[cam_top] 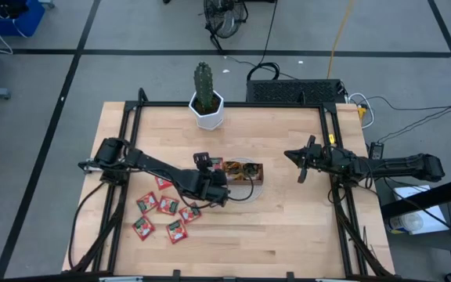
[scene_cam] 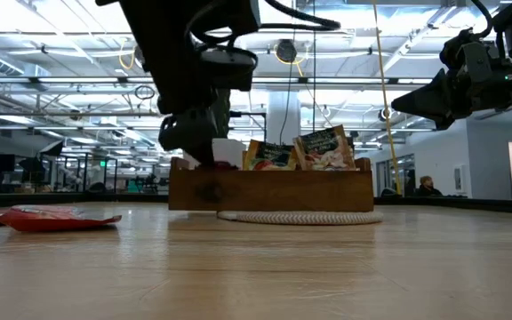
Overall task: Pick & Place Tea
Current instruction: Put the red tea bag into the left section of the wooden organizer
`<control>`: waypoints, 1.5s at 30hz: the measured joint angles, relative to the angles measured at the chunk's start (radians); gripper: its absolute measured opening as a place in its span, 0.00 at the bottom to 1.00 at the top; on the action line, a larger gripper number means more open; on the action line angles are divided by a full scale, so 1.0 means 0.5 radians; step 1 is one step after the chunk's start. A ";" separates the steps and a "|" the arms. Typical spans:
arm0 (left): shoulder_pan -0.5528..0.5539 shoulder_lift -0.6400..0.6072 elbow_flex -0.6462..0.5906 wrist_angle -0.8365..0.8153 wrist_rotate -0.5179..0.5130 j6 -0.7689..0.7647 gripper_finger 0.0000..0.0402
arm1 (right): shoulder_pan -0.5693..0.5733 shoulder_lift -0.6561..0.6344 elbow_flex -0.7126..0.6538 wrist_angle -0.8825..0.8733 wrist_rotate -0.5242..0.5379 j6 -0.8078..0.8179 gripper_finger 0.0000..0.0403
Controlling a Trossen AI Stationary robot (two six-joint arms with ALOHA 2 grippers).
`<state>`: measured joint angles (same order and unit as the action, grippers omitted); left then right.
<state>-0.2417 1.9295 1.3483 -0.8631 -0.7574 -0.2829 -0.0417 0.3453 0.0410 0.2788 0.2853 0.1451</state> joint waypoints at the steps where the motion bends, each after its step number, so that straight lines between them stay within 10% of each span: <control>1: -0.003 -0.019 -0.001 -0.001 0.002 -0.001 0.60 | 0.000 -0.001 0.000 0.000 0.000 0.000 0.00; 15: 0.005 -0.190 0.000 -0.013 0.058 0.146 0.59 | 0.000 0.000 0.000 0.001 0.000 0.000 0.00; 24: 0.160 -0.283 0.222 -0.025 0.599 0.360 0.05 | 0.001 -0.001 0.000 0.001 0.000 0.000 0.00; 45: 0.359 0.088 0.226 -0.191 1.308 0.346 0.00 | 0.000 -0.001 0.000 0.001 0.000 -0.001 0.00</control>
<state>-0.0624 1.9734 1.4612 -0.9585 -0.1036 -0.1097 -0.0418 0.3450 0.0410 0.2790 0.2855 0.1448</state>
